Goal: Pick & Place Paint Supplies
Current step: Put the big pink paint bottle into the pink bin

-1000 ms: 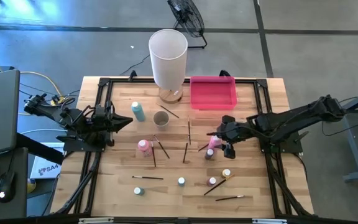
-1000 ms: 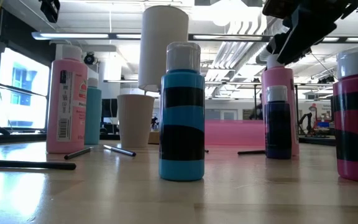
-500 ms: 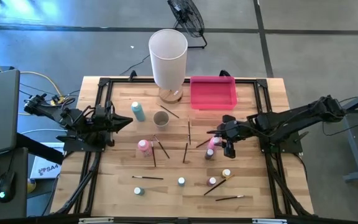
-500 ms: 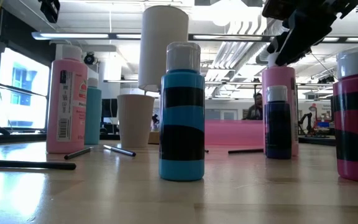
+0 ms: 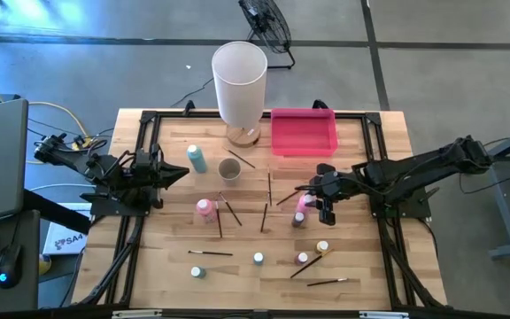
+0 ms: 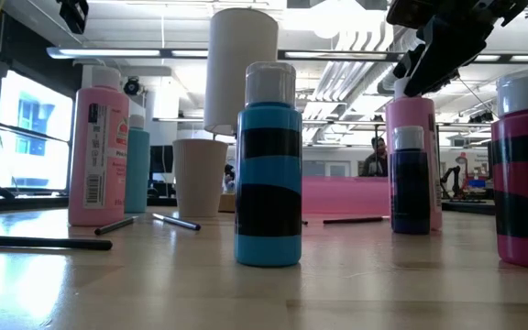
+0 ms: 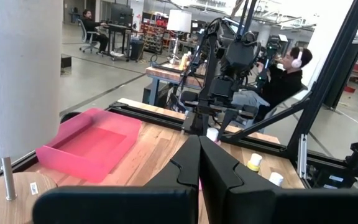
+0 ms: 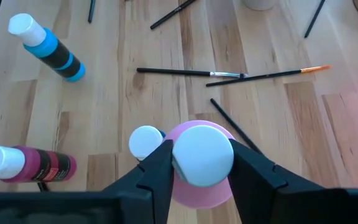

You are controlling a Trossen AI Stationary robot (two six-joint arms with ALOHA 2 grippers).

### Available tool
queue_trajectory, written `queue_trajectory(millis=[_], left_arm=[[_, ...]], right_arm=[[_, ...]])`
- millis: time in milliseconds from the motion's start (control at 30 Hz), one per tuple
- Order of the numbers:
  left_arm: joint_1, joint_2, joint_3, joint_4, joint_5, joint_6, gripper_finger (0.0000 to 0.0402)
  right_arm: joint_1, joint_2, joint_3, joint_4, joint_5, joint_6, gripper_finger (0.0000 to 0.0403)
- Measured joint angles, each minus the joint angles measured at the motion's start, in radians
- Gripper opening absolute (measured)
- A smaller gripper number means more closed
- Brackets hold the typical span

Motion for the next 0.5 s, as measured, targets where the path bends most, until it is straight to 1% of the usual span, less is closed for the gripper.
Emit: queue_trajectory(millis=[500], left_arm=[[0.0,0.0,0.0,0.0,0.0,0.0,0.0]], right_arm=[[0.0,-0.01,0.0,-0.006,-0.004,0.049,0.0119]])
